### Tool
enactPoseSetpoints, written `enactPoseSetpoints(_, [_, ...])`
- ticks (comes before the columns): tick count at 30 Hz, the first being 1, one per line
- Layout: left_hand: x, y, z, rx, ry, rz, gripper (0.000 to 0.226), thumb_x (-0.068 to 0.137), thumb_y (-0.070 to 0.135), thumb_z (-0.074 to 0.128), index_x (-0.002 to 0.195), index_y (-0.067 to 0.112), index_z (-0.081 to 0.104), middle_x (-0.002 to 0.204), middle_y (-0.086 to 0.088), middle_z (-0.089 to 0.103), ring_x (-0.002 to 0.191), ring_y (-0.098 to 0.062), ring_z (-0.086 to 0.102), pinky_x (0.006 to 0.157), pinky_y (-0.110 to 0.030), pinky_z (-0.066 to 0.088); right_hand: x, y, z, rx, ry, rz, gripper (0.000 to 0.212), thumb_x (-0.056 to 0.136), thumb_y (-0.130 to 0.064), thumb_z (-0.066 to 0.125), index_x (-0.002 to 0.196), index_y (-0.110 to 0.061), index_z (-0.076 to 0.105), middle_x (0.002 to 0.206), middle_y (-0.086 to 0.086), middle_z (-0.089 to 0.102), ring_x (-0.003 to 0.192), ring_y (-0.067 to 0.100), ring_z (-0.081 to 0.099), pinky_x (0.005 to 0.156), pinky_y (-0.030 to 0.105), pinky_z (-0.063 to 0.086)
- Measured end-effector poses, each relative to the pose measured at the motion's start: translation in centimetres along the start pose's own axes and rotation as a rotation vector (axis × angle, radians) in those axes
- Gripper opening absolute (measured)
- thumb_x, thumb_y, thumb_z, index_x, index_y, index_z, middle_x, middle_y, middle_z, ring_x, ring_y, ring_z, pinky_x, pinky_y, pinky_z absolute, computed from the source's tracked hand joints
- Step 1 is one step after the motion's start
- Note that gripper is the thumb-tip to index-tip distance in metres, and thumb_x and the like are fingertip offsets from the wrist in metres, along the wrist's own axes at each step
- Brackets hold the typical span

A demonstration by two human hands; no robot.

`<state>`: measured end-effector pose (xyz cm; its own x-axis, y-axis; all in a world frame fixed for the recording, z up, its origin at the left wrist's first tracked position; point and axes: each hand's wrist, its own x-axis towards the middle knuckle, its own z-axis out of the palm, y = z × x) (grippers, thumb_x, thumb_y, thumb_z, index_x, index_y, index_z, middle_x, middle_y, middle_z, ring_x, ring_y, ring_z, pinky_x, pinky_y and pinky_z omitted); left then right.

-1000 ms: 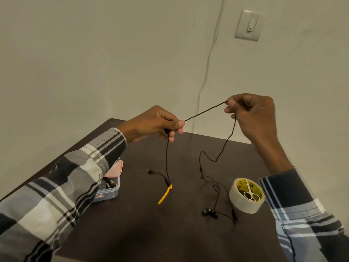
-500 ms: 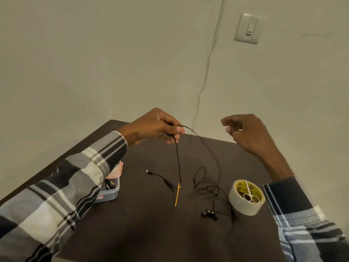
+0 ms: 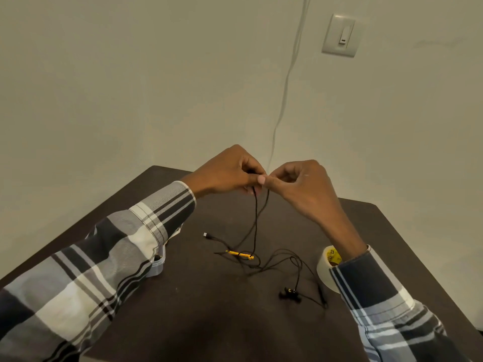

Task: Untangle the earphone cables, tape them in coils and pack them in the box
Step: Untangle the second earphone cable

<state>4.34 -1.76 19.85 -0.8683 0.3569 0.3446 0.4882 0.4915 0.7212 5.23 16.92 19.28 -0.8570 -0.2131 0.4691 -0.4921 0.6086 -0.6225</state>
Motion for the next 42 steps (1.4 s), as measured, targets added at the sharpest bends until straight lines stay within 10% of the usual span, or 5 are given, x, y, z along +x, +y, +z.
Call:
enactPoseSetpoints(14, [-0.9,0.7,-0.8,-0.440,-0.015,-0.033,0.019,0.088,0.012,0.068,0.105,0.006,0.073,0.082,-0.013,0.073,0.079,-0.025,0.070,0.073,-0.031,0.058,0.0,-0.1,-2.8,0.147,0.164,0.025,0.018,0.091,-0.015,0.069,0.075,-0.023,0.072,0.066,-0.009,0.073,0.070,0.019,0.072,0.074,0.048,0.062])
enactPoseSetpoints(34, [-1.6,0.2,-0.8,-0.414,0.120,-0.017,0.021,0.076,0.026,0.076,0.095,0.018,0.078,0.056,-0.001,0.031,0.056,-0.019,0.020,0.046,-0.017,0.028,-0.2,0.0,-3.4,0.401,0.241,0.121,0.017,0.087,-0.002,0.067,0.077,-0.014,0.073,0.064,0.002,0.068,0.054,-0.003,0.058,0.052,0.007,0.038])
enactPoseSetpoints(42, [-1.4,-0.3,-0.4,-0.384,0.378,-0.051,0.022,0.087,0.008,0.070,0.104,-0.005,0.071,0.070,0.011,0.070,0.046,0.008,0.053,0.049,0.000,0.036,-0.5,0.3,-4.1,0.410,0.273,0.133,0.019,0.084,0.004,0.066,0.075,-0.011,0.073,0.064,0.005,0.066,0.053,0.000,0.059,0.050,0.006,0.038])
